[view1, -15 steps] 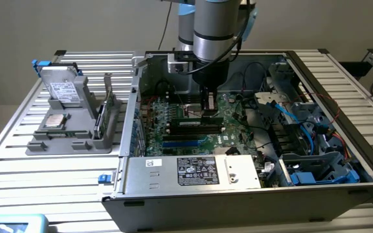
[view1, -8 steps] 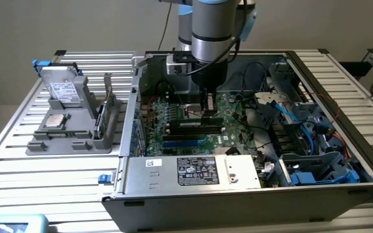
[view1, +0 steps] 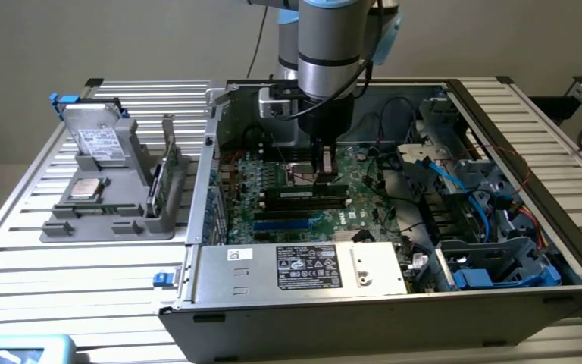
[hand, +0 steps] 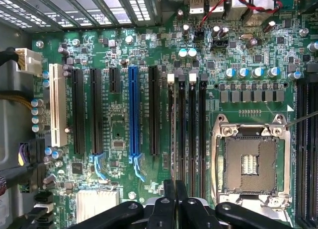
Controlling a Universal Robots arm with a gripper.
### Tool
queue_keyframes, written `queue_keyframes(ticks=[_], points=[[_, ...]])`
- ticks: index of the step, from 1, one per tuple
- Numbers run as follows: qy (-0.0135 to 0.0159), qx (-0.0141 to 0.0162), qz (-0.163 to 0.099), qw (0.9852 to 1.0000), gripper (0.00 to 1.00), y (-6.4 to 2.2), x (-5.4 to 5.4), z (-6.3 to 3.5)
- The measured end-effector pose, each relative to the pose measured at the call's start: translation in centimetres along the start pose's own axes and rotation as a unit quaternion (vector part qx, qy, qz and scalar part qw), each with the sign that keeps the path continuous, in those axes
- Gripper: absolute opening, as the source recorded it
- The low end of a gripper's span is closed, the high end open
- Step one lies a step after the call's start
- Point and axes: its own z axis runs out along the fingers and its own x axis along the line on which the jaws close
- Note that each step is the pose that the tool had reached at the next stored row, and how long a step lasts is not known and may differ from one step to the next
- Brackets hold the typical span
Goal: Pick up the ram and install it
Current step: 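Insert the ram into the slot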
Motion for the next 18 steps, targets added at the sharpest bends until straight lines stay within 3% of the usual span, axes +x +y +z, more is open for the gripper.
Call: queue_keyframes(ticks=[5,11,18], points=[[0.0014,-0.0002,0.000,1.0000,0.12,0.01,-0.01,0.11],[0.0020,-0.0031,0.000,1.0000,0.12,-0.16,-0.03,0.15],[0.0023,-0.0123,-0.001,0.9999,0.12,-0.28,-0.03,0.15]])
